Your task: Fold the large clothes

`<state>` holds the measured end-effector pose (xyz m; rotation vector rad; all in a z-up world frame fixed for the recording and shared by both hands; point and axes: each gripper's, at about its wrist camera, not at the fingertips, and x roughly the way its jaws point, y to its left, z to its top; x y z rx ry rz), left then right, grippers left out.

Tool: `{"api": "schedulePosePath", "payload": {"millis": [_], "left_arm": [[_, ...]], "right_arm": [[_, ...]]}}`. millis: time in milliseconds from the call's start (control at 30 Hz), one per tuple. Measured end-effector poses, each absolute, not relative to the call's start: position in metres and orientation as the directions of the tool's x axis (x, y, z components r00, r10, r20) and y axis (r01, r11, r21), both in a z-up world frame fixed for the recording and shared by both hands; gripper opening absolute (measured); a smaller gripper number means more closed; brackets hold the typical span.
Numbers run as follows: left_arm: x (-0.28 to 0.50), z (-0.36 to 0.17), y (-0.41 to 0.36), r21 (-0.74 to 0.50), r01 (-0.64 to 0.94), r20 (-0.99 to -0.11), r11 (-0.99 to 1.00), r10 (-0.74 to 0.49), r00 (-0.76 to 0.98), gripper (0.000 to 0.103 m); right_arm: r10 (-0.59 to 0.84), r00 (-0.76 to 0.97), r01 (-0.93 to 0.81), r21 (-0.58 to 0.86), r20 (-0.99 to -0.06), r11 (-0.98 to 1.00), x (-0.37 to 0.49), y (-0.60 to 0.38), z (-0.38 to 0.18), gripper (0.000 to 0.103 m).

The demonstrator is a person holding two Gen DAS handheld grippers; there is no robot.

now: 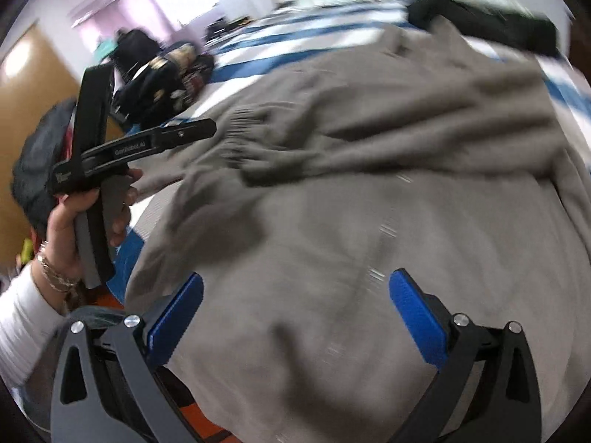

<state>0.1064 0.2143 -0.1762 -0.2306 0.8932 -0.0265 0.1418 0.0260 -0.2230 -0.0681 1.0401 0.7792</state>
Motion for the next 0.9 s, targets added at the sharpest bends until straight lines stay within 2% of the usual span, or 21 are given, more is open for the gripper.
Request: {"api": "schedulePosePath", "payload": {"millis": [233, 500, 700, 900], "left_arm": [[0.025, -0.187, 0.343, -0.246, -0.352, -0.798, 0.903, 0.018, 0.602, 0.093], [-0.055, -0.202, 0.422, -0.395, -0.503, -0.785, 0.769, 0.001, 0.619, 0.093], [-0.046, -0.224, 0.444, -0.433, -0.564, -0.800, 0.703, -0.011, 0.600, 0.093], [-0.026, -0.245, 0.472, -0.437, -0.641, -0.800, 0.631, 0.053, 0.598, 0.093]], "right_arm": [[0.577, 0.203, -0.681, 0.310, -0.791, 0.664, 0.120, 0.104, -0.242, 0.099], [0.572, 0.154, -0.682, 0.332, -0.806, 0.652, 0.107, 0.121, -0.263, 0.099], [0.575, 0.133, -0.669, 0.355, -0.807, 0.653, 0.109, 0.115, -0.269, 0.099], [0.577, 0.128, -0.663, 0.363, -0.807, 0.654, 0.111, 0.112, -0.270, 0.099]]}}
